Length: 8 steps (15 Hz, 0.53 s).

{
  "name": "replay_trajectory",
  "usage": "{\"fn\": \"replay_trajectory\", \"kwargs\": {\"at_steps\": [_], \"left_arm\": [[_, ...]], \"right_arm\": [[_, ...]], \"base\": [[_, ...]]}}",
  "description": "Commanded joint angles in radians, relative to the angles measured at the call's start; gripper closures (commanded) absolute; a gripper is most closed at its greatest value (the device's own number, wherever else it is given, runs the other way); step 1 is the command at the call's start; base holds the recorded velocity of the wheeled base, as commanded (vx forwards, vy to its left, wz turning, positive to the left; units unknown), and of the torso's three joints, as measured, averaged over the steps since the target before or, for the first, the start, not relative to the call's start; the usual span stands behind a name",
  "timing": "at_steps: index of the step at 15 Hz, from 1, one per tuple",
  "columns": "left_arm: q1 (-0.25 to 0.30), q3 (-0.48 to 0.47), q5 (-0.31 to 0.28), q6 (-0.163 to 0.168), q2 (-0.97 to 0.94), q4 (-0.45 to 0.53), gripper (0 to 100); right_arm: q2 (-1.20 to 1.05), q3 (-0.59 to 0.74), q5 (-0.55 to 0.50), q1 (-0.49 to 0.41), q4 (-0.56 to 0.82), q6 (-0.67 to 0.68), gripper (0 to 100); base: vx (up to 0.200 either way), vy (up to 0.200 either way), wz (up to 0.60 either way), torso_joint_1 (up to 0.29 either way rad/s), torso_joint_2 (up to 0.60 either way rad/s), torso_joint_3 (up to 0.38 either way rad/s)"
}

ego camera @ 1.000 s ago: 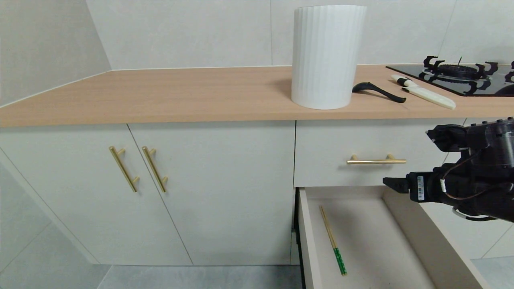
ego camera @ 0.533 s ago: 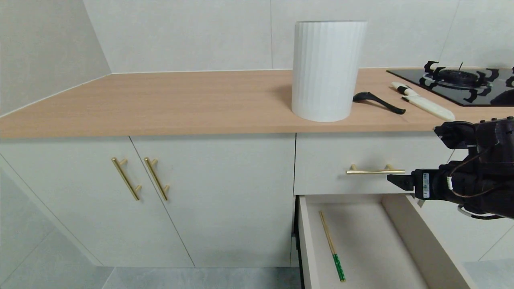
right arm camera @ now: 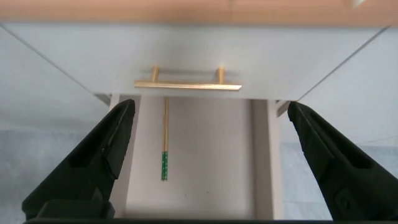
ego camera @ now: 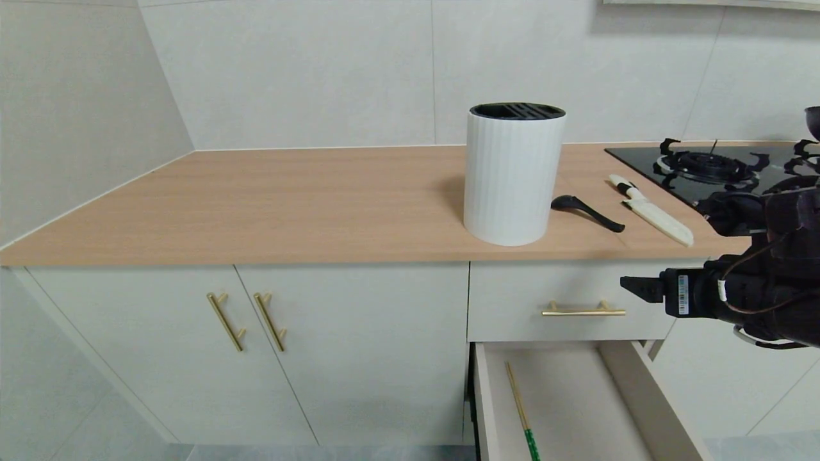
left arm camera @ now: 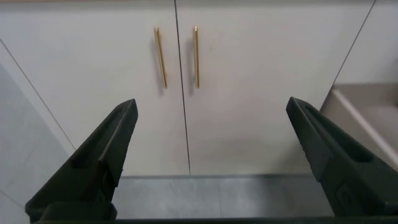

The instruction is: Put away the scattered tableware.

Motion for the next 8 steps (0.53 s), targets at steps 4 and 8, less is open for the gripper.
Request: {"fn": "replay_trajectory", "kwargs": {"at_steps": [4,8], "left_arm": [[0.000,0.000,0.000,0.000,0.001,0.001,0],[0.000,0.000,0.000,0.000,0.001,-0.001,0]], "right_arm": [[0.025,0.005,0.000,0.000,-0.001,0.000,0],[0.045,0.007,0.000,0.000,-0.001,0.000,0]], "base": [[0.000,0.000,0.00,0.200,-0.49,-0.283],[0.000,0.000,0.00,0.220,-0.50,-0.288]]}}
